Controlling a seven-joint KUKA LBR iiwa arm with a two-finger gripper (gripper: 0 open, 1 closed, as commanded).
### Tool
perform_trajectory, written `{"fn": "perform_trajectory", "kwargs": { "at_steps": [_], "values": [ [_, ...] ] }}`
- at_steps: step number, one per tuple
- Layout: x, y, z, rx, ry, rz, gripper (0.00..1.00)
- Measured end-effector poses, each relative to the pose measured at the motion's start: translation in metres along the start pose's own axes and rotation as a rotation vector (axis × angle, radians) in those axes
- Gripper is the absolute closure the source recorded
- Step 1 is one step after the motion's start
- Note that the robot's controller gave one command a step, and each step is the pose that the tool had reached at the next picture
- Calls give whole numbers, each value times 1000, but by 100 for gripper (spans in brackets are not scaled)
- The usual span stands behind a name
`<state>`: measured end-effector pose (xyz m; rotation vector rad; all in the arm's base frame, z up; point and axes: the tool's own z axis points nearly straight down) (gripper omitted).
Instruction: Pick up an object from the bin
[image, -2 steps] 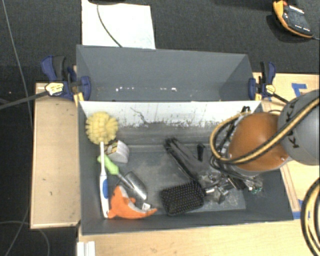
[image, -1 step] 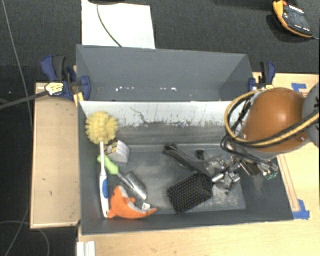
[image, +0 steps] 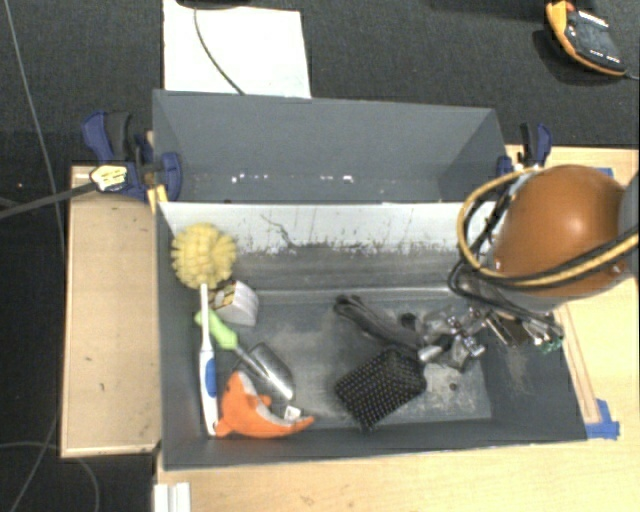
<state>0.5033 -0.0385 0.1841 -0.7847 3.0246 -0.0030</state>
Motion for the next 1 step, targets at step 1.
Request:
{"fn": "perform_trajectory", "kwargs": {
  "at_steps": [1],
  "values": [
    [-33, 4, -27, 1, -4, -305, 100]
  ]
}}
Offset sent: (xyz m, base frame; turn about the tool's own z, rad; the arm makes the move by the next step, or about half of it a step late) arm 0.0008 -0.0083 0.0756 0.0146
